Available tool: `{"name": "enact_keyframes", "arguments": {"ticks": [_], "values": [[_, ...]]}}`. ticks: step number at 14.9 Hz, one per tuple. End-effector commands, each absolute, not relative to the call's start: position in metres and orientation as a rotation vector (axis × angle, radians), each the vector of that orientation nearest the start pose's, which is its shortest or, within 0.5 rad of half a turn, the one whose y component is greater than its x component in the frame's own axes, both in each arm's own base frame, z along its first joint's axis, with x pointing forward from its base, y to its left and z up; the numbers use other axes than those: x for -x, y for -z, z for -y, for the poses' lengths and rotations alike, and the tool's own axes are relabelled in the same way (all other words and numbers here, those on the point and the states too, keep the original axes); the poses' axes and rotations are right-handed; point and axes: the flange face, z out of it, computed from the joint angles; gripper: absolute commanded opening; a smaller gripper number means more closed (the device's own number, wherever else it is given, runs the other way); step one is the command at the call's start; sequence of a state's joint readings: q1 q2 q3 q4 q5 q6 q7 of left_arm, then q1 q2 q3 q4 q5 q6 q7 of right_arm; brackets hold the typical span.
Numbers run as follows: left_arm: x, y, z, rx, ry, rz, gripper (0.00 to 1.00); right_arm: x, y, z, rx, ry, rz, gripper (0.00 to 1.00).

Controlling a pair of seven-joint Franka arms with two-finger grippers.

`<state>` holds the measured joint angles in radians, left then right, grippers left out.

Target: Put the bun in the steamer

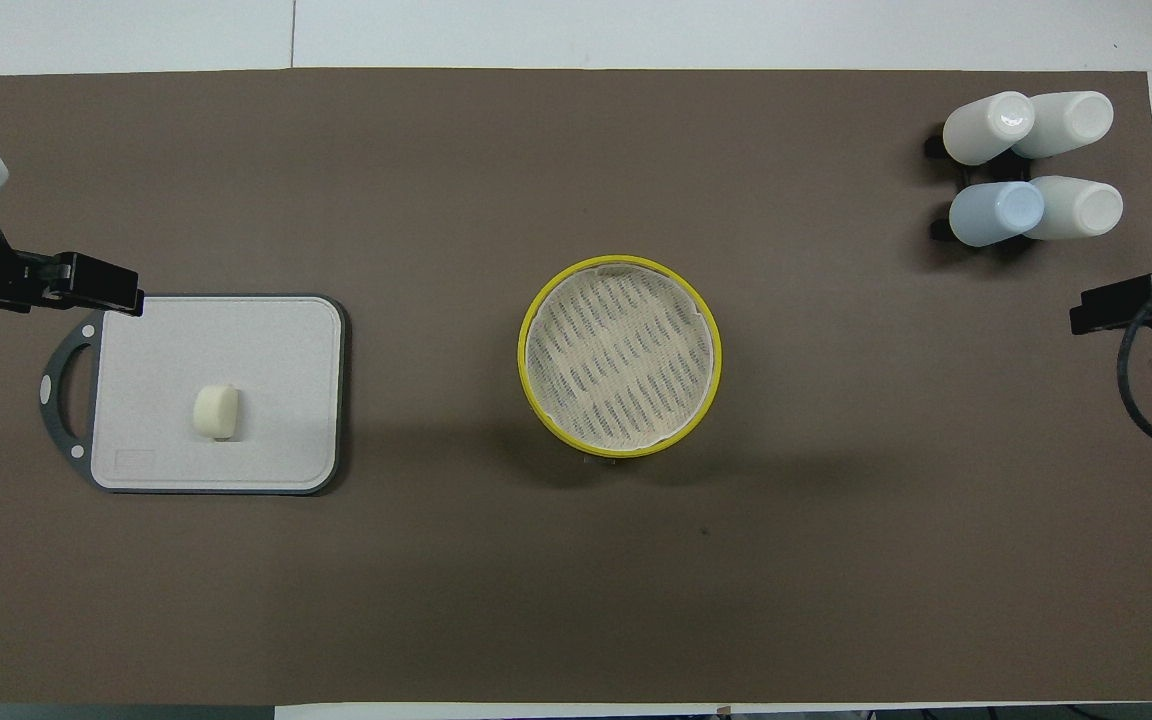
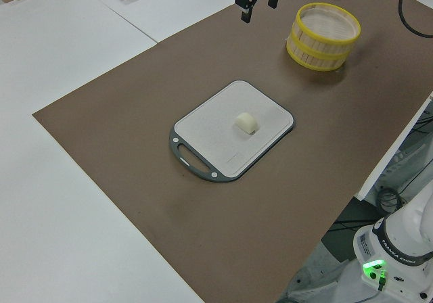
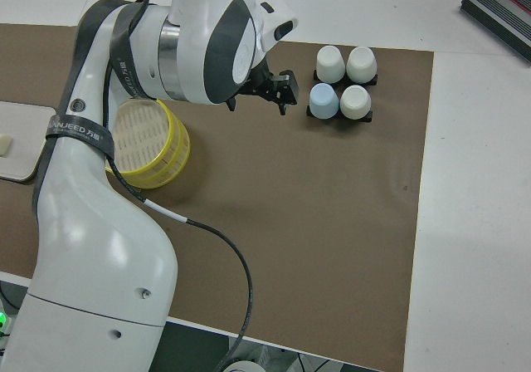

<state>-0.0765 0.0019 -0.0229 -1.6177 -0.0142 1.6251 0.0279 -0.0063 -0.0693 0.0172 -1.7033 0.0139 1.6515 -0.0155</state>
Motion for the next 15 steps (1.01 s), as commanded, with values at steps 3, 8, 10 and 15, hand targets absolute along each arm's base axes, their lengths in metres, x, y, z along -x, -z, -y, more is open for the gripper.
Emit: {"name": "enact_keyframes", "arguments": {"ticks": [3, 8, 10, 15], "values": [[-0.549, -0.581, 0.048, 3.155, 0.065, -0.199, 1.00, -0.556, -0.583, -0.081, 3.129, 0.036, 0.008, 1.00], [-0.547, -0.501, 0.030, 3.154, 0.027, -0.162, 1.00, -0.579, -0.540, -0.204, 3.184, 0.031, -0.147, 1.00], [-0.537, -0.460, 0.025, 3.150, 0.027, -0.205, 1.00, -0.586, -0.524, -0.250, 3.185, 0.023, -0.210, 1.00], [-0.518, -0.391, 0.020, 3.150, 0.023, -0.209, 1.00, -0.588, -0.489, -0.329, 3.179, 0.032, -0.276, 1.00]]}}
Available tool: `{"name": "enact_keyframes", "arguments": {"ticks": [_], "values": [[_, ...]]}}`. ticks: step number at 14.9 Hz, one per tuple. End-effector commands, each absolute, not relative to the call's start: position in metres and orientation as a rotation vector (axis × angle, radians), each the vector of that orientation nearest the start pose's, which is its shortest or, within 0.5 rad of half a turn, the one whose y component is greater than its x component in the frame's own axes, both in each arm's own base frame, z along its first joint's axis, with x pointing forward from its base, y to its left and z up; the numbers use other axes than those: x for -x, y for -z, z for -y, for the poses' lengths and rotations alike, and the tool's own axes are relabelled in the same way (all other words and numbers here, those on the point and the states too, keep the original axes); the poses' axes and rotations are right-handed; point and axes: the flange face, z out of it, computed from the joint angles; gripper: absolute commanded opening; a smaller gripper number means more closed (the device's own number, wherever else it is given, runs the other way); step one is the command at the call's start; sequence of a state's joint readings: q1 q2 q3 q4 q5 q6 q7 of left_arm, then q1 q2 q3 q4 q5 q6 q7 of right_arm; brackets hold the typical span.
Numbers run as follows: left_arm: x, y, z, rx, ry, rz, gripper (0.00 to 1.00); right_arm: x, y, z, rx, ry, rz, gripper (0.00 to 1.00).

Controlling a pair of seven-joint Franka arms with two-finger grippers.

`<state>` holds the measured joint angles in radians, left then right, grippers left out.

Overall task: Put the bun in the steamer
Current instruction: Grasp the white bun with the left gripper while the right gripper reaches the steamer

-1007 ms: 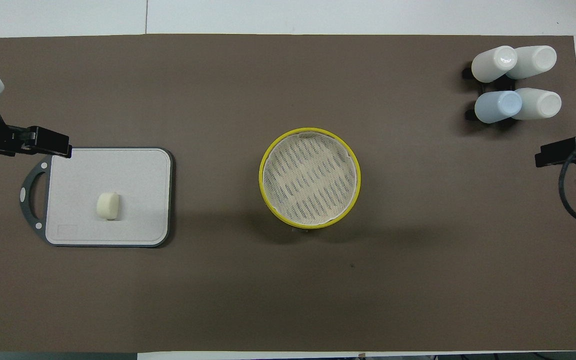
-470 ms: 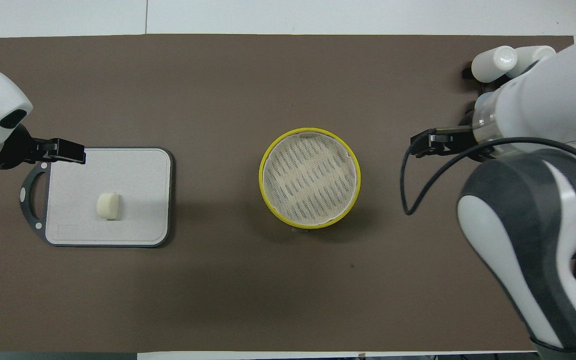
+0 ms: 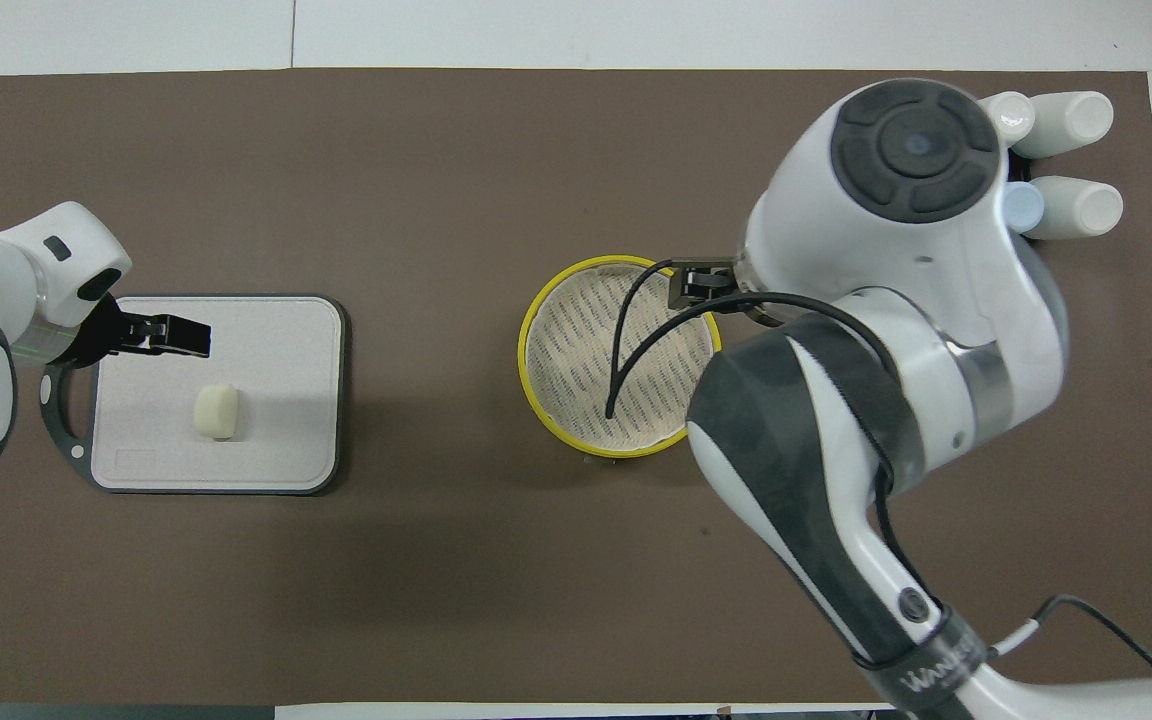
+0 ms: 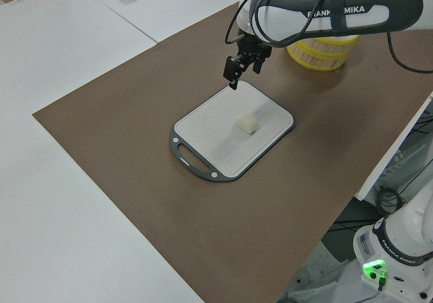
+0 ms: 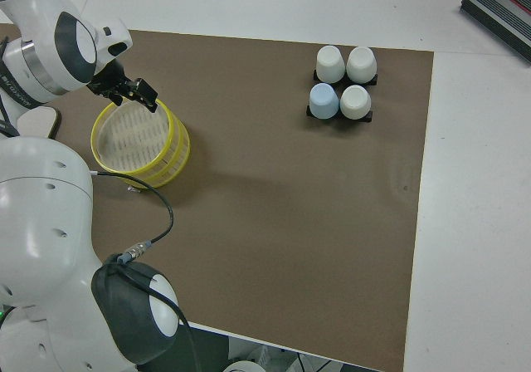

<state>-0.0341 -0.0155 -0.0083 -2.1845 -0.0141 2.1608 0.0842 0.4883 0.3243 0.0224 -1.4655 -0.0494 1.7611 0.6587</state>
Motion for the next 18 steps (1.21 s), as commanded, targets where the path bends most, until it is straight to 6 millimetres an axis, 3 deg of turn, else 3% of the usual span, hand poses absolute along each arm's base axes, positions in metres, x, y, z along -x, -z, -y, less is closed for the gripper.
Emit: {"name": "enact_keyframes", "arguments": {"ticks": [1, 5, 7, 12, 18], "values": [[-0.519, -0.386, 0.020, 3.150, 0.011, -0.209, 1.00, -0.586, -0.480, -0.343, 3.177, 0.033, -0.287, 1.00], [-0.514, -0.361, 0.019, 3.148, -0.009, -0.216, 1.00, -0.590, -0.449, -0.389, 3.174, 0.038, -0.342, 1.00], [-0.508, -0.349, 0.019, 3.150, -0.014, -0.214, 1.00, -0.592, -0.451, -0.394, 3.149, 0.077, -0.329, 1.00], [-0.503, -0.337, 0.008, 3.151, -0.016, -0.182, 1.00, -0.576, -0.444, -0.437, 3.104, 0.161, -0.223, 1.00], [-0.504, -0.320, 0.009, 3.151, -0.028, -0.181, 1.00, -0.563, -0.400, -0.437, 3.182, 0.125, -0.176, 1.00]]}}
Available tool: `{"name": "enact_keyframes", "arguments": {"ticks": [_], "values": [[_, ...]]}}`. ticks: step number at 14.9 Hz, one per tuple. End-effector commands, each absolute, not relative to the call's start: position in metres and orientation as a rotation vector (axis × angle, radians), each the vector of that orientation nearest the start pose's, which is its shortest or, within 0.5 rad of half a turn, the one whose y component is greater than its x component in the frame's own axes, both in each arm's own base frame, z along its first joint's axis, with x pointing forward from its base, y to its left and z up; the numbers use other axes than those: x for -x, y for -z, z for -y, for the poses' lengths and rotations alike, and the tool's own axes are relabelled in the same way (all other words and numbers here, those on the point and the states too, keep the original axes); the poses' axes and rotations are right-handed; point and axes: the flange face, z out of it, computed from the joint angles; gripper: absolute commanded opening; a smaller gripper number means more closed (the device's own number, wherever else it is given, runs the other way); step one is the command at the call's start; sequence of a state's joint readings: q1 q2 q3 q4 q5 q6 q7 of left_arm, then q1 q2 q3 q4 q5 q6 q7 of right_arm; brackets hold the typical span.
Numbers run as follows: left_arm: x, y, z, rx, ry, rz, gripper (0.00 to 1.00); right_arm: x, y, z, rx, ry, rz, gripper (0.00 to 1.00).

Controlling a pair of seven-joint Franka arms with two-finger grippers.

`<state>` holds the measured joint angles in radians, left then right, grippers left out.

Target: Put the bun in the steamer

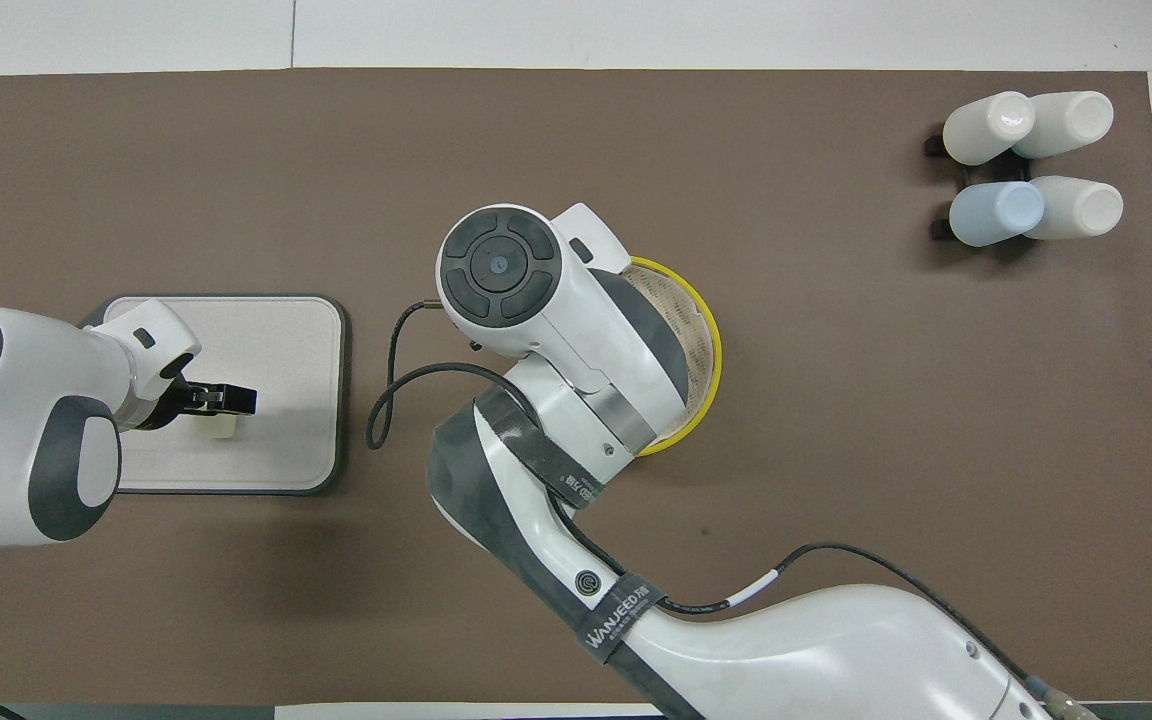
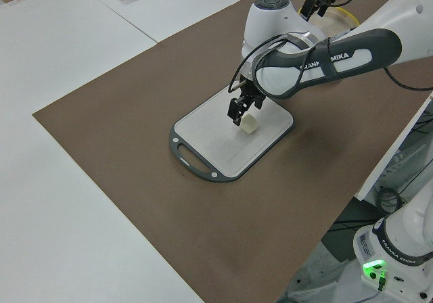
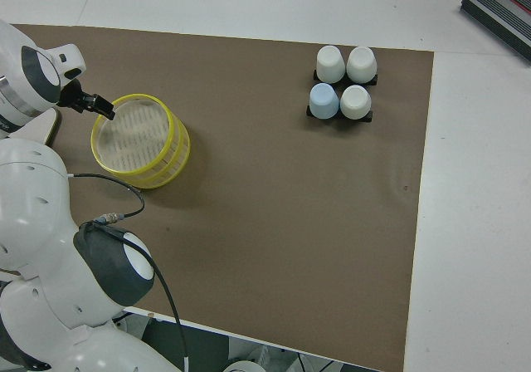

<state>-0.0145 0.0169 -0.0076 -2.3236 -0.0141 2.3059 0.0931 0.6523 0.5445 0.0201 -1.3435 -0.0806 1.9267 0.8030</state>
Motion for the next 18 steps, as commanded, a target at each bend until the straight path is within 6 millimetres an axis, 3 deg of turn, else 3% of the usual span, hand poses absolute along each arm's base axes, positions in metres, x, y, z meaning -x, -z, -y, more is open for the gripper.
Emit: {"name": "enact_keyframes", "arguments": {"ticks": [1, 6, 9, 10, 12, 13, 14, 16, 18], "values": [[-0.504, -0.316, 0.008, 3.152, -0.035, -0.178, 1.00, -0.561, -0.395, -0.436, 3.190, 0.112, -0.171, 1.00], [-0.505, -0.312, 0.008, 3.152, -0.042, -0.176, 1.00, -0.551, -0.394, -0.444, 3.194, 0.083, -0.159, 0.98], [-0.503, -0.310, 0.008, 3.152, -0.052, -0.173, 0.95, -0.548, -0.396, -0.450, 3.183, 0.086, -0.167, 0.85], [-0.501, -0.309, 0.008, 3.152, -0.059, -0.173, 0.94, -0.548, -0.396, -0.450, 3.184, 0.091, -0.170, 0.76], [-0.499, -0.307, 0.008, 3.152, -0.069, -0.173, 0.92, -0.541, -0.395, -0.456, 3.192, 0.089, -0.163, 0.42], [-0.499, -0.307, 0.008, 3.152, -0.069, -0.171, 0.91, -0.538, -0.395, -0.458, 3.190, 0.090, -0.187, 0.07], [-0.499, -0.307, 0.008, 3.153, -0.069, -0.159, 0.88, -0.538, -0.396, -0.459, 3.188, 0.098, -0.231, 0.00], [-0.498, -0.307, 0.008, 3.154, -0.074, -0.135, 0.78, -0.538, -0.396, -0.460, 3.187, 0.100, -0.250, 0.00], [-0.499, -0.307, 0.008, 3.154, -0.077, -0.135, 0.60, -0.539, -0.399, -0.460, 3.178, 0.112, -0.254, 0.00]]}}
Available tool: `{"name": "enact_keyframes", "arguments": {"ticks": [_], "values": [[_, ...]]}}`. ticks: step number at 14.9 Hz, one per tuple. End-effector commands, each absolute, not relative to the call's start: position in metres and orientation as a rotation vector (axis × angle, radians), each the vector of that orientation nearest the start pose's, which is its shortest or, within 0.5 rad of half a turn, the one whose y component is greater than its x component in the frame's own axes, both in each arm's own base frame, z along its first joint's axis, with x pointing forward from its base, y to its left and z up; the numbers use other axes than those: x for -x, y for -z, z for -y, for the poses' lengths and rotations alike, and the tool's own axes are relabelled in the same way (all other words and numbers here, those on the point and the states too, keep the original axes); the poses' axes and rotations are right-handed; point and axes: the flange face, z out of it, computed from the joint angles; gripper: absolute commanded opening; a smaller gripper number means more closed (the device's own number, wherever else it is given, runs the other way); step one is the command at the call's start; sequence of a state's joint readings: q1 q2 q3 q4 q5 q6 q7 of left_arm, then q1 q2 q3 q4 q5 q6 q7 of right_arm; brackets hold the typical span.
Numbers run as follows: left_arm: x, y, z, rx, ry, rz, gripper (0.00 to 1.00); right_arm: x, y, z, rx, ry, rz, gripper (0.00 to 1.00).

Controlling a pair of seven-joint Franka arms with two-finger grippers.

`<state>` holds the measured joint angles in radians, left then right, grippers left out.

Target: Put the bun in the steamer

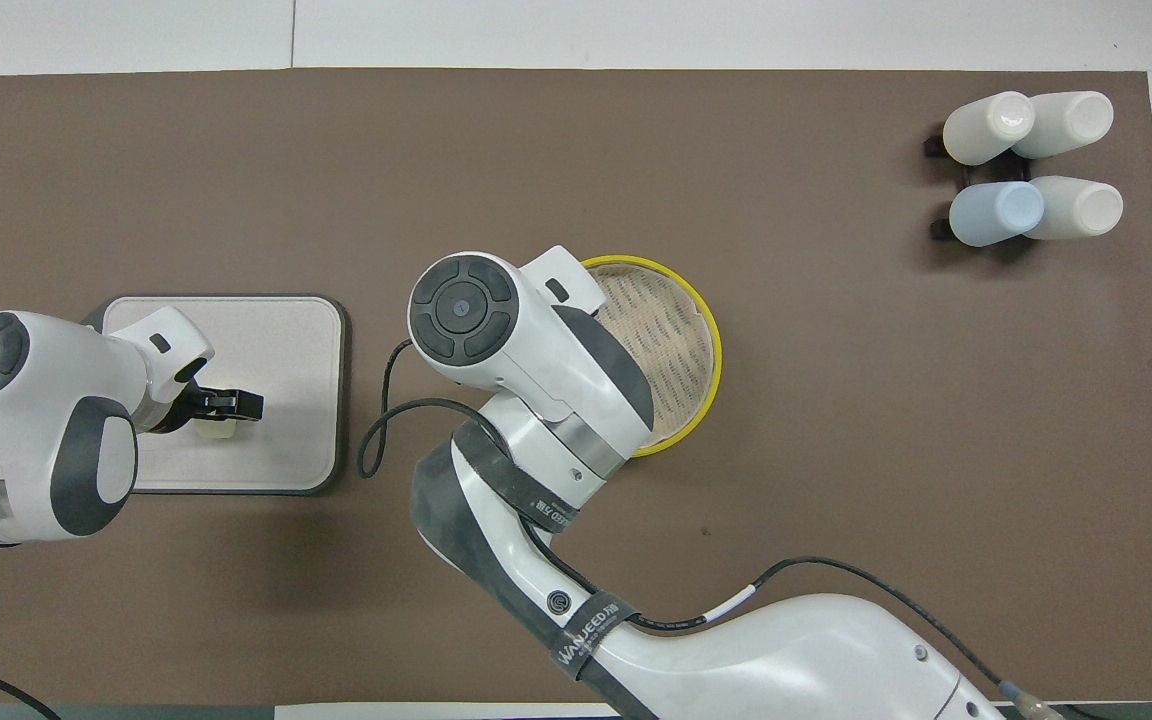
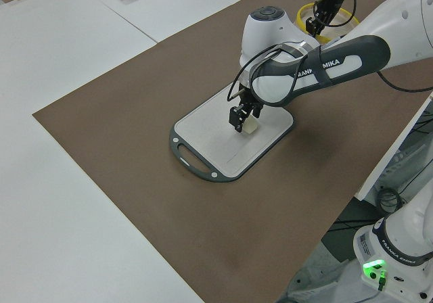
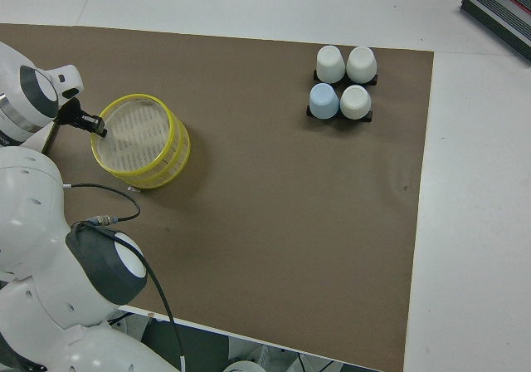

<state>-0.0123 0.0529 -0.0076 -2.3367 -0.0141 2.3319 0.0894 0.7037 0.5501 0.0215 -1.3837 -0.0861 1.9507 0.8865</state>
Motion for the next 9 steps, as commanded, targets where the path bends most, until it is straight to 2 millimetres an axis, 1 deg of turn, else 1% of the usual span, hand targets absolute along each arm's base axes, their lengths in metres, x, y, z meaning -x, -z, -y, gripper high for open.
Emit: {"name": "enact_keyframes", "arguments": {"ticks": [1, 2, 3, 5, 6, 7, 8, 9], "values": [[-0.499, -0.307, 0.008, 3.154, -0.077, -0.135, 0.50, -0.540, -0.403, -0.461, 3.175, 0.117, -0.252, 0.00], [-0.499, -0.307, 0.008, 3.154, -0.077, -0.135, 0.40, -0.540, -0.407, -0.463, 3.171, 0.120, -0.249, 0.00], [-0.501, -0.309, 0.007, 3.154, -0.077, -0.135, 0.36, -0.541, -0.417, -0.464, 3.164, 0.134, -0.250, 0.00], [-0.504, -0.313, 0.007, 3.154, -0.077, -0.133, 0.36, -0.543, -0.437, -0.464, 3.158, 0.145, -0.254, 0.00], [-0.507, -0.317, 0.007, 3.154, -0.079, -0.133, 0.35, -0.545, -0.456, -0.460, 3.144, 0.157, -0.259, 0.00], [-0.513, -0.326, 0.007, 3.155, -0.086, -0.134, 0.35, -0.549, -0.468, -0.449, 3.147, 0.155, -0.255, 0.00], [-0.520, -0.338, 0.008, 3.155, -0.096, -0.135, 0.35, -0.556, -0.479, -0.435, 3.142, 0.160, -0.215, 0.00], [-0.526, -0.351, 0.009, 3.155, -0.115, -0.136, 0.35, -0.564, -0.491, -0.410, 3.151, 0.155, -0.193, 0.00]]}}
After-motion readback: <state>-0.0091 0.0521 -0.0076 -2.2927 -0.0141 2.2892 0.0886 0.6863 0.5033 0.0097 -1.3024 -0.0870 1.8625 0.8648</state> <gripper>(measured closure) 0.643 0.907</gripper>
